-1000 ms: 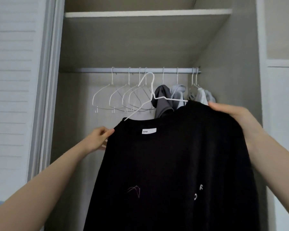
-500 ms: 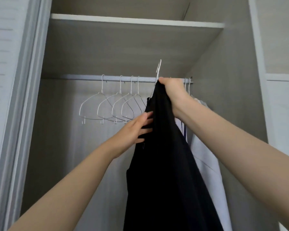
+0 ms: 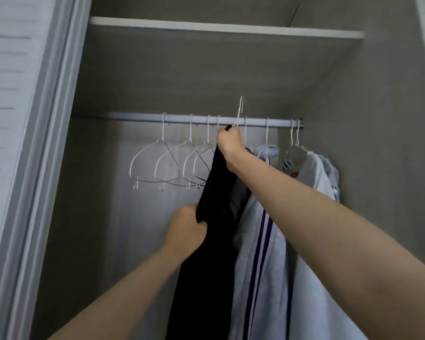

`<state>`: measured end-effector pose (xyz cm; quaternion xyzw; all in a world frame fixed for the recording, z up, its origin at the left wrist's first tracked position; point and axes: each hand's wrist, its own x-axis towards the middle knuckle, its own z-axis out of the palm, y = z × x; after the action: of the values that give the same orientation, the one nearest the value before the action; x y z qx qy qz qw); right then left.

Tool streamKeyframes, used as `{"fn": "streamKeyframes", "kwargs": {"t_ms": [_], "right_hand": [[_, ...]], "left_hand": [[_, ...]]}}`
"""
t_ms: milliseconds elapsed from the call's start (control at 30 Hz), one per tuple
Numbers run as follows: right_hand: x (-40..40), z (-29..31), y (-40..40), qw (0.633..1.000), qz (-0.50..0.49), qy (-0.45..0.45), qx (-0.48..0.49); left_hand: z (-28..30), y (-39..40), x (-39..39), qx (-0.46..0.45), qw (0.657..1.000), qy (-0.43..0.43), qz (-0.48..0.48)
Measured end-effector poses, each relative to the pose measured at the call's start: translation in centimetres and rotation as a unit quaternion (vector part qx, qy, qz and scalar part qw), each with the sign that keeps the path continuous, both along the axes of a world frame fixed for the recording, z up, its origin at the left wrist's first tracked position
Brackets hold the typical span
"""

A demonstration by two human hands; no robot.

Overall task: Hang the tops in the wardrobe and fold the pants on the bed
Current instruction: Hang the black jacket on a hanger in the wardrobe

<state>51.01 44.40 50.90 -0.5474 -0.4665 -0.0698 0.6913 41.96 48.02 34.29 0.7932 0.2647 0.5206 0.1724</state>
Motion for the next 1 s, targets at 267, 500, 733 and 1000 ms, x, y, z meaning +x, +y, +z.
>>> {"fn": "streamKeyframes", "kwargs": {"t_ms": [267, 500, 733, 1000], "right_hand": [[3.8, 0.5, 0.0, 0.982, -0.111, -0.088, -0.127], [5.4, -0.3, -0.4, 0.965, -0.155, -0.13, -0.168], [4.5, -0.4, -2.1, 0.972, -0.151, -0.109, -0.145], [1.8, -8.4, -5.4, 0.969, -0.07, -0.033, -0.236]], "left_hand": [[-2.2, 3.4, -1.1, -0.066, 0.991, -0.062, -0.098], [-3.6, 2.6, -2.0, -0.088, 0.983, -0.07, -0.145], [-4.4, 0.0, -3.0, -0.064, 0.976, -0.002, -0.206], [-9.1, -0.8, -4.7, -0.051, 0.98, 0.121, -0.151]]}}
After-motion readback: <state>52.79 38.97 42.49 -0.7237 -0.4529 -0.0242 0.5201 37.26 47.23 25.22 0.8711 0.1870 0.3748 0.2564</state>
